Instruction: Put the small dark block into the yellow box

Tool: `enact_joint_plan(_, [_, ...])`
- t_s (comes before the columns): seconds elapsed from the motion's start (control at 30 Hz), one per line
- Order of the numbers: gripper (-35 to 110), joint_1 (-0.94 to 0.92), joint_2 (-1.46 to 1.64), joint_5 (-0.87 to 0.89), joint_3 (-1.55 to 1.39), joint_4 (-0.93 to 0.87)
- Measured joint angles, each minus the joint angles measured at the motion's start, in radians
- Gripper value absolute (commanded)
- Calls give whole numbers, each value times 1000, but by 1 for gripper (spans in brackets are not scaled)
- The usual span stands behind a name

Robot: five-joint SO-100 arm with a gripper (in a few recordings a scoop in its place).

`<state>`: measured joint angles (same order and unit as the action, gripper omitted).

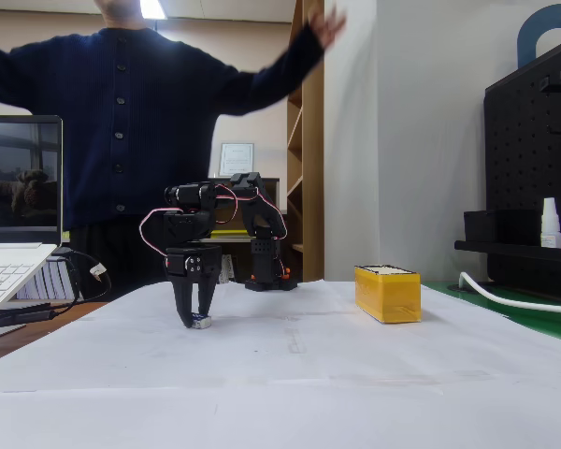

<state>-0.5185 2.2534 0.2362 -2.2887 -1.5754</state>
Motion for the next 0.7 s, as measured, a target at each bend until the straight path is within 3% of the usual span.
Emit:
enact_joint_plan(0.4, [0, 28, -288, -135, -301, -219])
enact_joint_plan(0.7, [0, 204, -614, -479, -216, -210])
